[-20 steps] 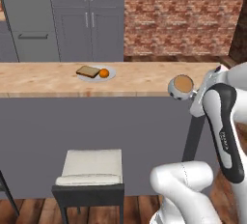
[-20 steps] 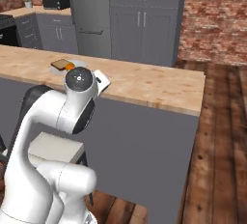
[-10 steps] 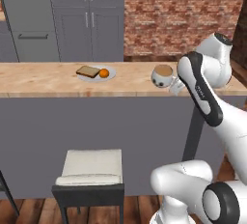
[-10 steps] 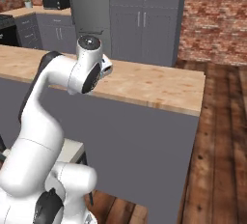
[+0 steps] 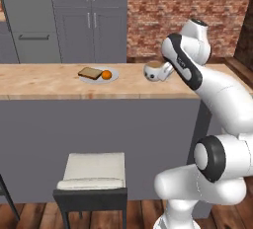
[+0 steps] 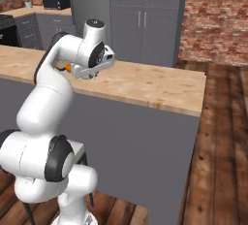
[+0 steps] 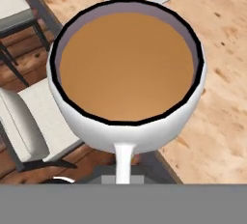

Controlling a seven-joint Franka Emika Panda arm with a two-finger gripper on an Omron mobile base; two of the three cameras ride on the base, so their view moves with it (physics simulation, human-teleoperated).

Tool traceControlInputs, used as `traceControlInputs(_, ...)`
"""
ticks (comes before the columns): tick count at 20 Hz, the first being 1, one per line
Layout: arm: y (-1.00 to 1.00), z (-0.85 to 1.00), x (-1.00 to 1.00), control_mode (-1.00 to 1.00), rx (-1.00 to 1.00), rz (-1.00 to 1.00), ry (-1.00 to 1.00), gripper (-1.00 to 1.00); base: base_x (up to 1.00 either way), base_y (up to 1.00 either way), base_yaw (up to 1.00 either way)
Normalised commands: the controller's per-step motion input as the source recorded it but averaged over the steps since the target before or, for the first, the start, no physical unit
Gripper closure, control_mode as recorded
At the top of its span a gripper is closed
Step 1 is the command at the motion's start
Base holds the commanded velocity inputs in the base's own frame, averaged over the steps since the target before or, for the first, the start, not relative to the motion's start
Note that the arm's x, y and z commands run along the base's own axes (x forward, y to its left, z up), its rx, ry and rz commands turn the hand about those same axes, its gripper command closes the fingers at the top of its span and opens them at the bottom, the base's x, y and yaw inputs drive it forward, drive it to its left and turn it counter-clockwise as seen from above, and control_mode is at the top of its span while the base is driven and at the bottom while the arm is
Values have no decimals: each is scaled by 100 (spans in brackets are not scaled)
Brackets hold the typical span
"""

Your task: Pick up the brewed coffee from the coffee machine and place it next to the breakfast plate on the dining counter.

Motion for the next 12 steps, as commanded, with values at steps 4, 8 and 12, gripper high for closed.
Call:
traceControlInputs(4, 6, -11, 60, -100, 0, -4, 6, 100, 0, 0, 0)
traceControlInputs(8, 24, -21, 46, -100, 0, -1, 5, 100, 0, 0, 0)
traceControlInputs(12, 45, -40, 22, -100, 0, 0, 1, 100, 0, 0, 0)
